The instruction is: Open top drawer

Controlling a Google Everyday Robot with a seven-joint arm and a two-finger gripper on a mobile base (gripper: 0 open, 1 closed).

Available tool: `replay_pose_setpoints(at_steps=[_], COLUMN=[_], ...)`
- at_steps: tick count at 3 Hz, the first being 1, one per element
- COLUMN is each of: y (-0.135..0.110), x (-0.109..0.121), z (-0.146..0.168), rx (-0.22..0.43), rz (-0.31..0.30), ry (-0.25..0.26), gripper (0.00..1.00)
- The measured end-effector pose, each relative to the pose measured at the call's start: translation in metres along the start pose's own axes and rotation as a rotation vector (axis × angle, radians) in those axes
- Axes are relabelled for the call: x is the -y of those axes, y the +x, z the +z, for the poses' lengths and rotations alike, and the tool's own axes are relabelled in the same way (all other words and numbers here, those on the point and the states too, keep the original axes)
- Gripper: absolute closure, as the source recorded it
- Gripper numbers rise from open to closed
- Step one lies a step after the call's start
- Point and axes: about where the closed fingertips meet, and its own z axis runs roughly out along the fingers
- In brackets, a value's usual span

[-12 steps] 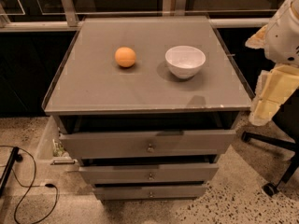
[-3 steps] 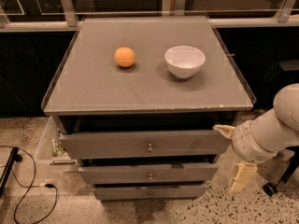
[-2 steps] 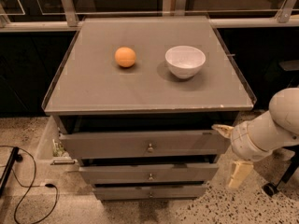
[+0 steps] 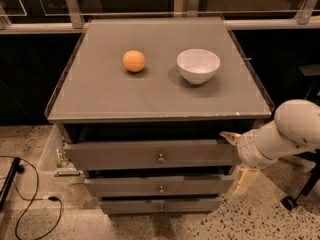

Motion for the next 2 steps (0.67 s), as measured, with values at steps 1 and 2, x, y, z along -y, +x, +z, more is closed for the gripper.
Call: replay_pose_setpoints(at_steps=[1,2], y=[-0.005,-0.014], x=[0.018,0.029], z=[0.015,0.026], rx=[0.016,0.040], rz=[-0.031,-0.054], ry=[0.026,0.043], gripper=[0.00,0.00])
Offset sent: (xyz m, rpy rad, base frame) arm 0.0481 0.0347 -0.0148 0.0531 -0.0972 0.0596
